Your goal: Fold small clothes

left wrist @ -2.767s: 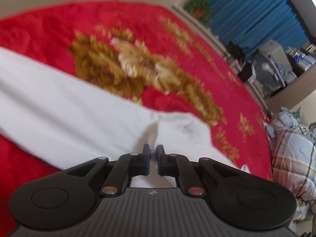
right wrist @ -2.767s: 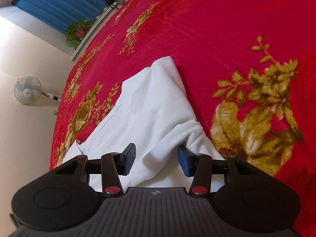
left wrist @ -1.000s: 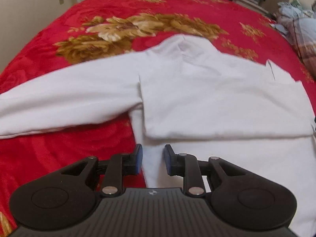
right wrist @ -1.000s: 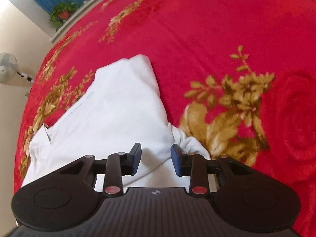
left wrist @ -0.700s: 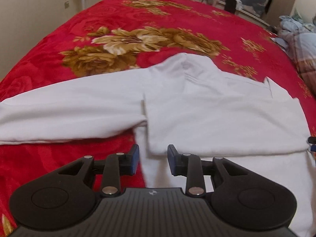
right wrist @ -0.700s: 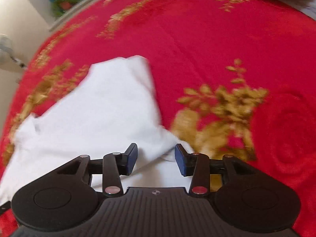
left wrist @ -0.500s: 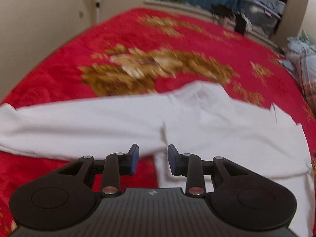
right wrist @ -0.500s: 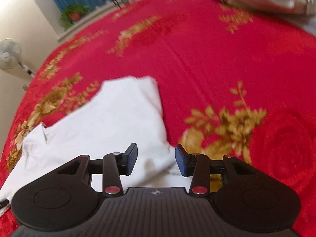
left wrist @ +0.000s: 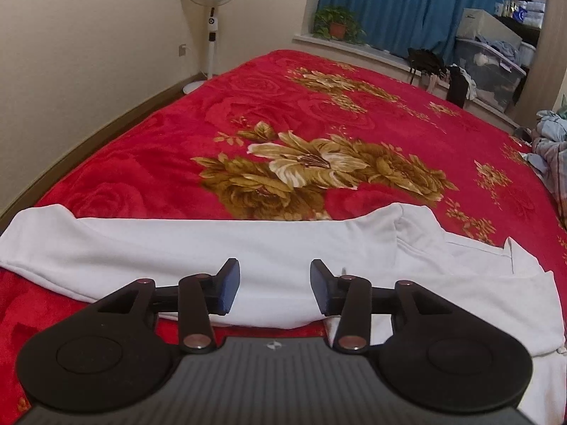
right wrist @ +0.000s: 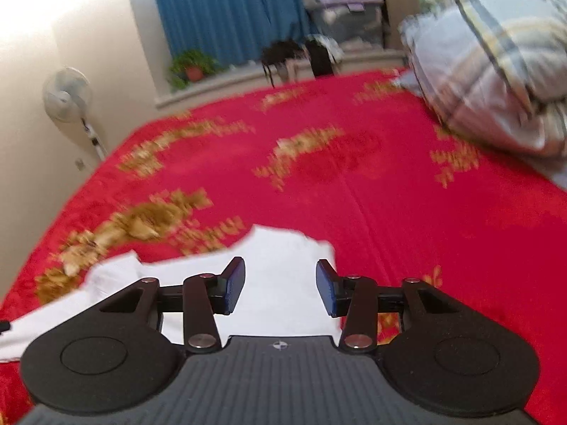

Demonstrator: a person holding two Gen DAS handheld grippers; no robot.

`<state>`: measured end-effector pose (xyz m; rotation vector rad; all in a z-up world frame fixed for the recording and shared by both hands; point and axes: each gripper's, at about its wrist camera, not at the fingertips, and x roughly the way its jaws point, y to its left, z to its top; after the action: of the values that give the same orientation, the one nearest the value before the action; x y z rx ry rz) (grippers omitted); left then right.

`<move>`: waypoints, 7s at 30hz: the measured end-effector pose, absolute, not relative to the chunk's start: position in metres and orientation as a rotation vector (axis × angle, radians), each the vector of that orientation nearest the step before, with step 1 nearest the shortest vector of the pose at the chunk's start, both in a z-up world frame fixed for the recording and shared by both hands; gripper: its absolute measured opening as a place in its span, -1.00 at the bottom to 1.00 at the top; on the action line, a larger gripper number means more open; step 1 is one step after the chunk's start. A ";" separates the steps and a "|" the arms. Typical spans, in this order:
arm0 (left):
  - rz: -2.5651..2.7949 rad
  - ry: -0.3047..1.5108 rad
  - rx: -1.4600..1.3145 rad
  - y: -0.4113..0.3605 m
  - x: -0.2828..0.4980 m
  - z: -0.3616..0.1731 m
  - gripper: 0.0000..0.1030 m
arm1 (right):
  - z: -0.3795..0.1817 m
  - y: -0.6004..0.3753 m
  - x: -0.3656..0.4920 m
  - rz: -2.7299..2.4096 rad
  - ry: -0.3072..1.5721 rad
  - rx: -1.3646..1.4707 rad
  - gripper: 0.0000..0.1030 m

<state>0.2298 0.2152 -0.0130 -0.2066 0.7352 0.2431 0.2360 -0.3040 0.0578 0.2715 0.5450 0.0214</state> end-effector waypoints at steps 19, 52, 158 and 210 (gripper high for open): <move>0.431 0.684 -0.254 0.259 0.222 -0.014 0.40 | 0.022 -0.271 0.251 0.144 0.446 0.277 0.08; 0.556 0.706 -0.567 0.362 0.208 -0.030 -0.07 | 0.004 -0.250 0.270 0.111 0.554 0.137 -0.09; -0.068 0.906 -0.534 0.189 0.285 -0.063 -0.37 | -0.053 -0.346 0.287 -0.104 0.627 0.841 -0.91; 0.059 0.933 -0.093 0.158 0.266 -0.083 -0.15 | -0.056 -0.347 0.261 -0.152 0.722 0.370 -0.24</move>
<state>0.2663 0.1581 -0.0834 -0.0929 0.9334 0.0593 0.2607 -0.3474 -0.0559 0.3697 0.7217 -0.1515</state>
